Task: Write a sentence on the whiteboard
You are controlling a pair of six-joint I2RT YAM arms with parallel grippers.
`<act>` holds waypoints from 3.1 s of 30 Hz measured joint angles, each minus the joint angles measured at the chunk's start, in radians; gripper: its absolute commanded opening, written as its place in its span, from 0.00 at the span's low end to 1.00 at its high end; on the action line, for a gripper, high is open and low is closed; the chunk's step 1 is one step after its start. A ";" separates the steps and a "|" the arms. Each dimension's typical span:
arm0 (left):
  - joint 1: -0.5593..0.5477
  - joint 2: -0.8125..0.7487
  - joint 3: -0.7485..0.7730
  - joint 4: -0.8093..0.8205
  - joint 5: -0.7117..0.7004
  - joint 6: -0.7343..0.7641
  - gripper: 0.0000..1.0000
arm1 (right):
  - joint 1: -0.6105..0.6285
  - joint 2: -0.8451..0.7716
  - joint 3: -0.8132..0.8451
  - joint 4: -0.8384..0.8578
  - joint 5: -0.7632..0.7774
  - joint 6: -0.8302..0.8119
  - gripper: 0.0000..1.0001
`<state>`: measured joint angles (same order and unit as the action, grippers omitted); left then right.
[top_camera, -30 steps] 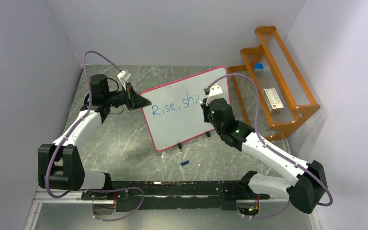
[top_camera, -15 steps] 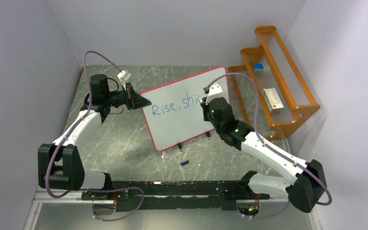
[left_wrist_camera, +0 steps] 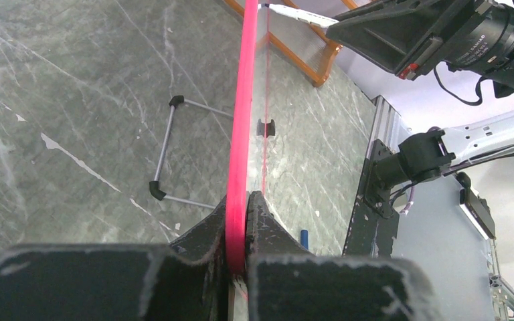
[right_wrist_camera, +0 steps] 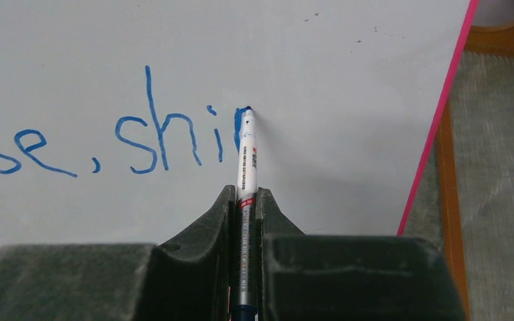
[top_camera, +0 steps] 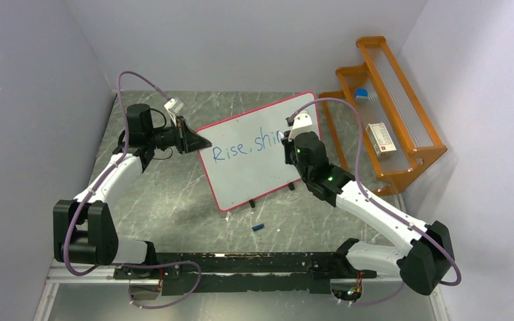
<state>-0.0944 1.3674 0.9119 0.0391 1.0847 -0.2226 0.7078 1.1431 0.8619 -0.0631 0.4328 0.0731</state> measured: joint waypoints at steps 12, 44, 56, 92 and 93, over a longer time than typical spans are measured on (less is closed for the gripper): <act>0.000 0.000 0.000 -0.001 0.000 0.000 0.05 | -0.041 -0.002 0.000 0.001 -0.004 0.001 0.00; 0.000 0.005 0.006 -0.007 0.000 0.003 0.05 | -0.047 -0.049 -0.055 -0.071 -0.040 0.040 0.00; 0.000 0.005 0.006 -0.009 0.000 0.006 0.05 | -0.049 -0.101 -0.054 -0.077 -0.030 0.032 0.00; 0.000 0.005 0.010 -0.018 0.001 0.010 0.05 | -0.118 -0.039 -0.038 -0.023 -0.064 0.016 0.00; 0.000 0.005 0.010 -0.018 0.001 0.010 0.05 | -0.121 -0.039 -0.038 -0.023 -0.064 0.016 0.00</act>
<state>-0.0944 1.3727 0.9215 0.0216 1.0855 -0.2123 0.5865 1.1042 0.8238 -0.0864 0.3683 0.0887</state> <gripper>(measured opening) 0.088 0.110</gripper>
